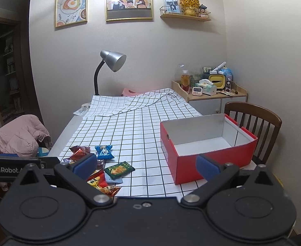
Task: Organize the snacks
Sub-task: 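Move both tools toward the snack pile on the tablecloth, then grasp the pale yellow bun bag with left tool while right grasps red-yellow chip bag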
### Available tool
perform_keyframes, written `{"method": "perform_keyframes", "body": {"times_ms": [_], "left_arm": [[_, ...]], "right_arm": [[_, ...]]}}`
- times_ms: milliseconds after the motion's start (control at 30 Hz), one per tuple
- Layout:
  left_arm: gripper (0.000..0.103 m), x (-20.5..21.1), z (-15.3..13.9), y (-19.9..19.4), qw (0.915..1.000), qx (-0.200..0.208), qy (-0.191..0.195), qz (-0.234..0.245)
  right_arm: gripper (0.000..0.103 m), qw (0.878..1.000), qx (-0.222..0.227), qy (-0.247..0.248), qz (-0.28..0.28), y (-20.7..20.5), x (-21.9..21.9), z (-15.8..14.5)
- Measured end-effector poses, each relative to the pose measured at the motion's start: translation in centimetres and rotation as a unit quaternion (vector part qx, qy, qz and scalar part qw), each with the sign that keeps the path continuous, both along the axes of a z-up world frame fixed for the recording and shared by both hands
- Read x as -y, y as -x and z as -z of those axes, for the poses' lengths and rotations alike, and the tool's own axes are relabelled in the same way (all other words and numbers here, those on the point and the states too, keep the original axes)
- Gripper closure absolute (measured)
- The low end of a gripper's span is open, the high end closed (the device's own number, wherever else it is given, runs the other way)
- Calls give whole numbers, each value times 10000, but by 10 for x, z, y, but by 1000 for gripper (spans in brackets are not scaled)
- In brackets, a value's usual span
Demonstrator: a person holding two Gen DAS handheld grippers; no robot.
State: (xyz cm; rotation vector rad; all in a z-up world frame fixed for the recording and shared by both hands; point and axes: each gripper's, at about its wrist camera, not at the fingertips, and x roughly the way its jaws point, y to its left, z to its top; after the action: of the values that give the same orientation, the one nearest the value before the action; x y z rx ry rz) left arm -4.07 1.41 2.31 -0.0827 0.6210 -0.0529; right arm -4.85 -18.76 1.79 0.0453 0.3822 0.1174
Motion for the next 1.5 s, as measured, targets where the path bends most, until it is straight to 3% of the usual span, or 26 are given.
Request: {"method": "perform_keyframes", "body": {"times_ms": [333, 500, 767, 967, 1167, 1500], "left_arm": [[4, -6, 3, -7, 9999, -83, 55, -73], [4, -15, 13, -16, 9992, -311, 164, -193], [4, -36, 35, -35, 9957, -745, 237, -489], [4, -59, 59, -53, 9892, -1182, 388, -776], [4, -77, 80, -85, 9834, -1452, 468, -987], [5, -83, 115, -146, 9751, -1883, 263, -1139]], "right_arm": [[0, 9997, 7, 224, -109, -6, -8, 2], [0, 9985, -107, 379, -372, -16, -18, 7], [1, 9959, -433, 121, -787, -43, -30, 33], [2, 9881, -948, 307, -1175, -69, -42, 64], [4, 9768, -1160, 668, -1670, -99, -66, 86], [7, 9519, -1520, 1316, -2313, -137, -113, 125]]}}
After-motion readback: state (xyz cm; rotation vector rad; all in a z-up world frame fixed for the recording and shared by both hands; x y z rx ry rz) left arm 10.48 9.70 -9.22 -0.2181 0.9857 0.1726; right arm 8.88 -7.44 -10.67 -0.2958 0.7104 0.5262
